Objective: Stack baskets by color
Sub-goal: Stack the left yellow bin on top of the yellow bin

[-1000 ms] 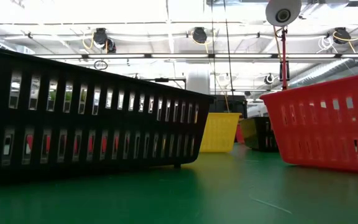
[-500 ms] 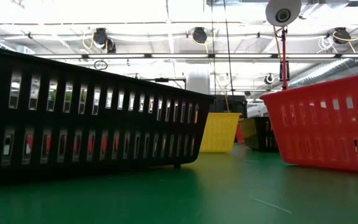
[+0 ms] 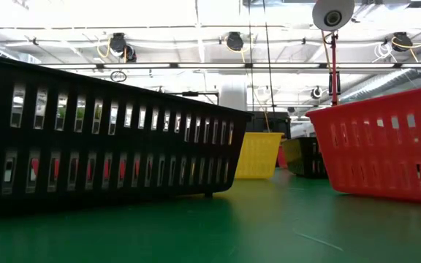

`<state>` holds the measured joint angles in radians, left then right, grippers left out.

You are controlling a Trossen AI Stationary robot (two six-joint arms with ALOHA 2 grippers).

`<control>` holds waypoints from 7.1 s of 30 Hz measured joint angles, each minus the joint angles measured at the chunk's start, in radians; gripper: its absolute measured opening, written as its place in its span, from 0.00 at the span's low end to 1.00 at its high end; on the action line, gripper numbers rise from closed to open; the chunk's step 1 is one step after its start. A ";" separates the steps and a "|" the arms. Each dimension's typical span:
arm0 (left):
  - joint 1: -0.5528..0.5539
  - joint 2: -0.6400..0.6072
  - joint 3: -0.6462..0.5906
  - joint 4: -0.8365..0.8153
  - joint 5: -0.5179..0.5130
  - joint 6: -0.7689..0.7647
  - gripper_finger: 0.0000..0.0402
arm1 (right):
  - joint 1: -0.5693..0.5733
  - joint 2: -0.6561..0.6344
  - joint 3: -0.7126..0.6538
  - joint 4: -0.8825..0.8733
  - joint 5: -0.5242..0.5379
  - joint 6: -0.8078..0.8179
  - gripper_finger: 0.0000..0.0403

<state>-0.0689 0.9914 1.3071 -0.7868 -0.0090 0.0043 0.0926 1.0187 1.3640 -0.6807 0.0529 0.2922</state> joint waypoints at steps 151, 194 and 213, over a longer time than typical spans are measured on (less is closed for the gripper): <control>-0.778 0.676 -0.241 0.131 0.154 -1.624 0.03 | 0.499 0.024 -0.815 0.960 0.470 0.002 0.00; -0.391 0.564 0.524 -0.784 -0.011 -0.662 0.02 | 0.498 0.024 -0.815 0.951 0.471 -0.002 0.00; -0.163 0.745 0.883 -0.784 -0.164 -0.087 0.02 | 0.498 0.024 -0.815 0.907 0.471 0.002 0.00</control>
<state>-0.2315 1.7360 2.1901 -1.5706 -0.1725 -0.0824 0.5907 1.0424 0.5488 0.2265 0.5236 0.2939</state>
